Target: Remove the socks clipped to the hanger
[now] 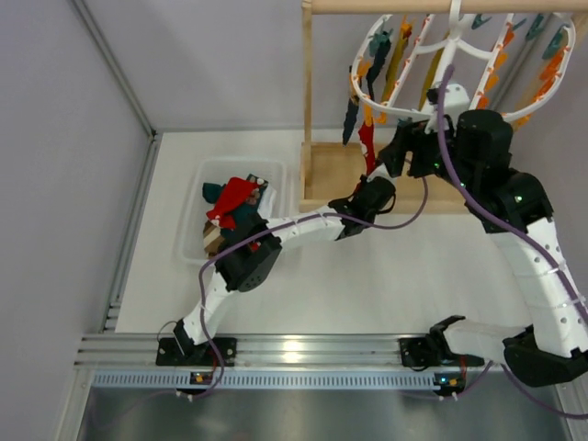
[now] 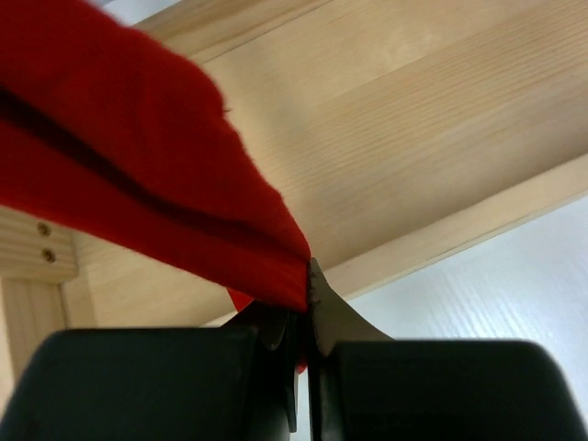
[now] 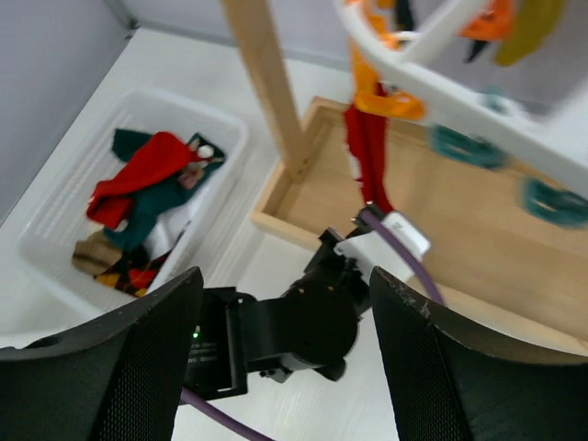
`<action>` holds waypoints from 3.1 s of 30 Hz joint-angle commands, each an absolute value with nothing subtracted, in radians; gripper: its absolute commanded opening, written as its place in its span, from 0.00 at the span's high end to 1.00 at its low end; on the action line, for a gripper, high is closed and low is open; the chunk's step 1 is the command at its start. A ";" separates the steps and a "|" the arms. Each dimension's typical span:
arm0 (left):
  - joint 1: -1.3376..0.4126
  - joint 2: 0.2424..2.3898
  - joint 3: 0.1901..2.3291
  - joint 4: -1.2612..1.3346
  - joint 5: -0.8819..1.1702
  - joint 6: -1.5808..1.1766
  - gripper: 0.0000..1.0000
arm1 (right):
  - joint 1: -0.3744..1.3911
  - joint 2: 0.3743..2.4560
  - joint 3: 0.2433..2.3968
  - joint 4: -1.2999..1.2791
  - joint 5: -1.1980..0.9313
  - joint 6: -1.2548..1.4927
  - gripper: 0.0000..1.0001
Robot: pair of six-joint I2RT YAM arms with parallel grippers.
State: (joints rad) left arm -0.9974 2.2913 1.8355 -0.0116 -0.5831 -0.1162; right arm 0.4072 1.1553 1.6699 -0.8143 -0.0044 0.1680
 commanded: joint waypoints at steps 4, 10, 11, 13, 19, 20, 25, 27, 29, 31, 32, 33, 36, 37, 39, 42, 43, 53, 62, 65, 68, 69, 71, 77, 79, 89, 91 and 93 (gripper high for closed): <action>-0.969 2.106 1.683 -0.020 -0.558 -0.196 1.00 | 0.600 1.253 1.712 -0.629 0.025 0.170 0.30; -0.969 2.028 1.644 -0.021 -0.615 -0.178 1.00 | 0.621 1.363 1.798 -0.572 0.132 0.152 0.31; -0.969 2.005 1.637 -0.021 -0.617 -0.181 1.00 | 0.621 1.382 1.831 -0.572 0.147 0.149 0.31; -0.969 1.988 1.617 -0.021 -0.612 -0.193 1.00 | 0.624 1.431 1.862 -0.571 0.160 0.146 0.32; -0.969 1.965 1.586 -0.020 -0.594 -0.219 1.00 | 0.632 1.528 1.921 -0.523 0.251 0.163 0.40; -0.971 1.962 1.582 -0.020 -0.591 -0.227 1.00 | 0.635 1.532 1.918 -0.512 0.280 0.164 0.41; -0.973 1.950 1.560 -0.018 -0.569 -0.238 1.00 | 0.676 1.584 1.953 -0.506 0.521 0.152 0.44; -0.976 1.945 1.559 -0.017 -0.569 -0.233 1.00 | 0.710 1.604 1.976 -0.509 0.602 0.124 0.44; -0.979 1.941 1.559 -0.017 -0.565 -0.230 1.00 | 0.748 1.627 1.983 -0.502 0.719 0.103 0.44; -0.982 1.937 1.555 -0.015 -0.561 -0.229 1.00 | 0.775 1.646 1.986 -0.500 0.805 0.083 0.44; -0.985 1.931 1.552 -0.011 -0.558 -0.226 1.00 | 0.781 1.651 1.988 -0.497 0.825 0.078 0.44; -0.986 1.931 1.551 -0.011 -0.555 -0.224 1.00 | 0.787 1.655 1.988 -0.499 0.842 0.075 0.44; -0.992 1.925 1.552 -0.011 -0.534 -0.218 1.00 | 0.808 1.666 1.983 -0.499 0.910 0.072 0.44; -0.992 1.924 1.552 -0.009 -0.529 -0.218 1.00 | 0.811 1.666 1.980 -0.502 0.928 0.075 0.44; -0.997 1.919 1.554 0.026 -0.511 -0.218 1.00 | 0.813 1.664 1.970 -0.500 0.946 0.081 0.44; -1.006 1.913 1.552 0.034 -0.500 -0.216 1.00 | 0.811 1.672 1.965 -0.489 0.980 0.078 0.44; -1.008 1.913 1.554 0.035 -0.497 -0.216 1.00 | 0.810 1.674 1.962 -0.485 0.988 0.078 0.44; -1.020 1.914 1.557 0.049 -0.480 -0.218 1.00 | 0.788 1.772 2.026 -0.465 1.026 0.052 0.43; -1.034 1.910 1.557 0.057 -0.466 -0.210 1.00 | 0.759 1.779 2.003 -0.379 1.115 0.011 0.45; -1.039 1.908 1.557 0.057 -0.466 -0.209 1.00 | 0.752 1.784 1.990 -0.338 1.135 -0.049 0.47; -1.045 1.902 1.554 0.060 -0.466 -0.209 1.00 | 0.742 1.798 1.988 -0.319 1.161 -0.087 0.48; -1.046 1.902 1.554 0.061 -0.463 -0.209 1.00 | 0.741 1.801 1.982 -0.304 1.179 -0.101 0.48; -1.049 1.901 1.557 0.061 -0.465 -0.207 1.00 | 0.739 1.804 1.977 -0.290 1.190 -0.133 0.49; -1.052 1.899 1.557 0.060 -0.466 -0.202 1.00 | 0.739 1.801 1.934 -0.209 1.239 -0.204 0.50; -1.054 1.898 1.555 0.061 -0.465 -0.202 1.00 | 0.738 1.795 1.916 -0.175 1.238 -0.216 0.51; -1.058 1.891 1.546 0.066 -0.456 -0.206 1.00 | 0.723 1.806 1.914 -0.118 1.253 -0.270 0.62; -1.058 1.890 1.545 0.066 -0.456 -0.206 1.00 | 0.723 1.804 1.913 -0.106 1.253 -0.284 0.63; -1.058 1.893 1.546 0.066 -0.453 -0.206 1.00 | 0.721 1.804 1.914 -0.101 1.250 -0.291 0.65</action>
State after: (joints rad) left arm -1.0485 1.9533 1.5558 0.0330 -0.4801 -0.2077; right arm 0.7612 1.8229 1.8957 -0.2157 1.2114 -0.2504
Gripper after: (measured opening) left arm 0.020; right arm 0.360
